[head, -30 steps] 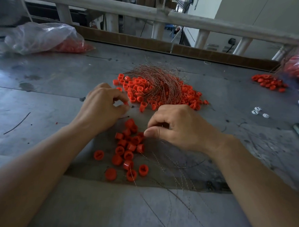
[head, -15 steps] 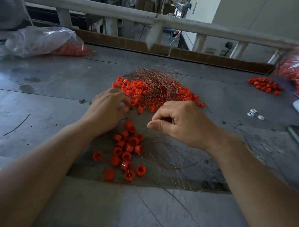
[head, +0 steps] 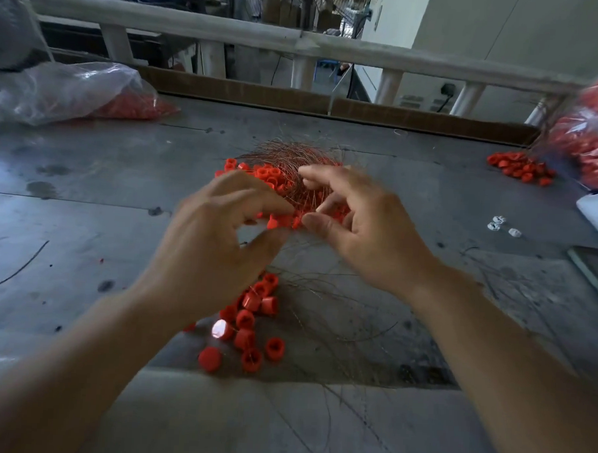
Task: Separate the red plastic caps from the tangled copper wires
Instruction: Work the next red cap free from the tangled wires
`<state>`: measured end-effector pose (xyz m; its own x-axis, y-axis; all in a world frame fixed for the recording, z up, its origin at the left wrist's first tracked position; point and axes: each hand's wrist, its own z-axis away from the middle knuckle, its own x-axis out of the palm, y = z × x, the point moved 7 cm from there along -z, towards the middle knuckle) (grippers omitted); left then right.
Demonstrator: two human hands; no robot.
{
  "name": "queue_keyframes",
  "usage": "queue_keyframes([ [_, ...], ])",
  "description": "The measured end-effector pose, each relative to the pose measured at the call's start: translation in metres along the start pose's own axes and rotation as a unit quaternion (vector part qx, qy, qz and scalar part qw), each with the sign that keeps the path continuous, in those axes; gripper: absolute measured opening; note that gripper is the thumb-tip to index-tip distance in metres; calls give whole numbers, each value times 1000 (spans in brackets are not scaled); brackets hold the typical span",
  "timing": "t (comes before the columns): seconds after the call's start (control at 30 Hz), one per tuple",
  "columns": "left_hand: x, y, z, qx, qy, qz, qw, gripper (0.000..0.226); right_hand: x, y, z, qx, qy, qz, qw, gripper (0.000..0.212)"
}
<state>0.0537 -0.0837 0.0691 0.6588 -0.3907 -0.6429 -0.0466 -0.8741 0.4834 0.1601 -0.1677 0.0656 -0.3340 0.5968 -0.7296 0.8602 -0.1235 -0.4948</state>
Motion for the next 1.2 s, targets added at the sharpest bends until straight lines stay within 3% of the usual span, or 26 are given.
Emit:
queue_keyframes([
  [0.13,12,4,1,21,-32,15,999,22,3,-5,1,-43,5,-5,999,17],
  [0.27,8,-3,0,19,-14,44,999,18,8,-2,0,-26,-16,-44,999,11],
  [0.33,7,-7,0,-3,-11,114,993,16,4,-2,-1,-29,3,-70,997,8],
  [0.4,7,-17,-2,-84,-4,262,962,16,-6,-3,0,-35,50,-96,993,7],
  [0.5,20,-41,1,-234,-4,450,862,24,-29,-8,2,-73,137,-115,981,14],
  [0.7,32,-46,3,-295,-20,524,799,26,-54,-16,6,-146,229,-57,961,19],
  [1.0,34,-44,3,-286,-34,528,799,27,-49,-14,4,-120,209,-76,967,21],
  [1.2,34,-42,3,-257,-53,494,829,27,-70,-5,8,-77,308,-222,922,23],
])
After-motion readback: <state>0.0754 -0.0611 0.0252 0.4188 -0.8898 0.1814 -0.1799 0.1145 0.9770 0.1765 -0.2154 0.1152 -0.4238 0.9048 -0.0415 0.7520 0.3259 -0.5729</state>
